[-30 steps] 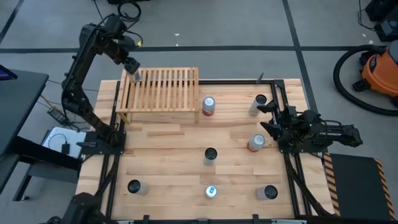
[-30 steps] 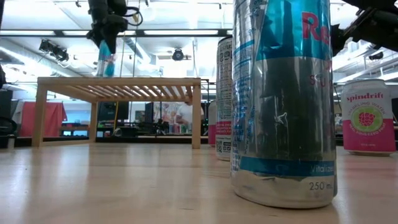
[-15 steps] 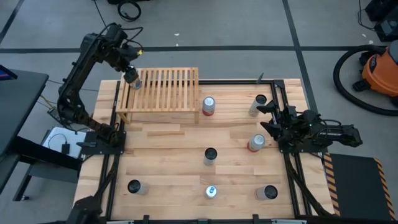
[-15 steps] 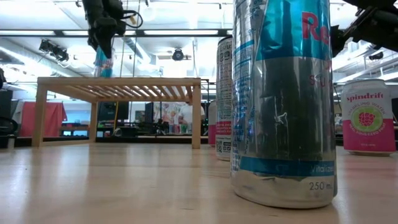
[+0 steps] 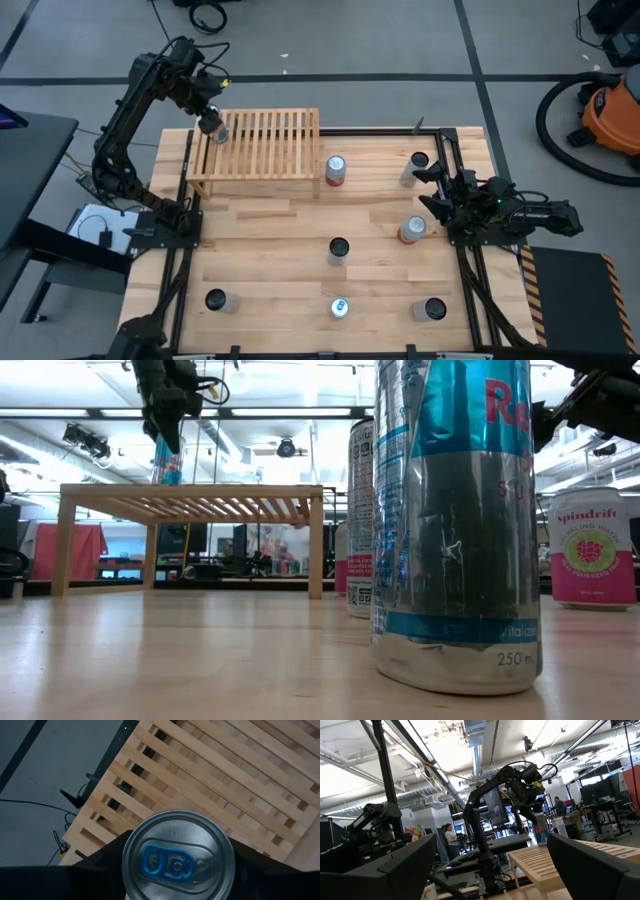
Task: Place canned beverage on shelf
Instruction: Put the left blue soda can on the shelf
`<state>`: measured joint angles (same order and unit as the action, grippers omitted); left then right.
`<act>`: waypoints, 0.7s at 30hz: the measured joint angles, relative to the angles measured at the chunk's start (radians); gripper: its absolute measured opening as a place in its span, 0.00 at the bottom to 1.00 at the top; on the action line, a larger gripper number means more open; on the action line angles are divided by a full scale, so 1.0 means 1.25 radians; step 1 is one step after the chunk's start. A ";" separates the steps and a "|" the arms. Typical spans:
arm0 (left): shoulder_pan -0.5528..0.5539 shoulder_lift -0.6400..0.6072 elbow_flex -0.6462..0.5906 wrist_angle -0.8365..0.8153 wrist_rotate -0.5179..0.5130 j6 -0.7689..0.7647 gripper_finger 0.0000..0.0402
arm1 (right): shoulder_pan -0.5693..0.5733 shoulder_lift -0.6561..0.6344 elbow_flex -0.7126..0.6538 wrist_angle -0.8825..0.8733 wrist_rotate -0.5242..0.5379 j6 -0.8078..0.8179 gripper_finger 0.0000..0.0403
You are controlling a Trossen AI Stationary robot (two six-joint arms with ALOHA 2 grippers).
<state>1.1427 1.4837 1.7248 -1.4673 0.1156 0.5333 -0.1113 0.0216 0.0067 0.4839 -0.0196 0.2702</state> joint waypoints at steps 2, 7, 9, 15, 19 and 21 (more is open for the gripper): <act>0.000 0.000 0.000 0.000 -0.007 0.006 0.61 | 0.000 0.000 0.000 0.000 0.000 0.000 0.97; -0.001 0.001 -0.001 0.021 -0.033 0.028 0.65 | 0.000 0.000 0.000 0.000 0.000 0.000 0.97; 0.000 0.002 -0.001 0.027 -0.033 0.046 0.65 | 0.000 0.000 0.000 0.000 0.000 0.000 0.97; 0.000 0.002 -0.001 0.018 -0.031 0.068 0.66 | 0.000 0.000 0.000 0.000 0.000 0.000 0.97; 0.000 0.002 -0.001 0.021 -0.031 0.082 0.66 | 0.000 0.000 0.000 0.000 0.000 0.000 0.97; 0.000 0.002 -0.001 0.021 -0.031 0.082 0.66 | 0.000 0.000 0.000 -0.002 0.000 0.000 0.97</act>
<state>1.1423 1.4857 1.7241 -1.4414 0.0769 0.6361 -0.1112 0.0216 0.0063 0.4812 -0.0196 0.2708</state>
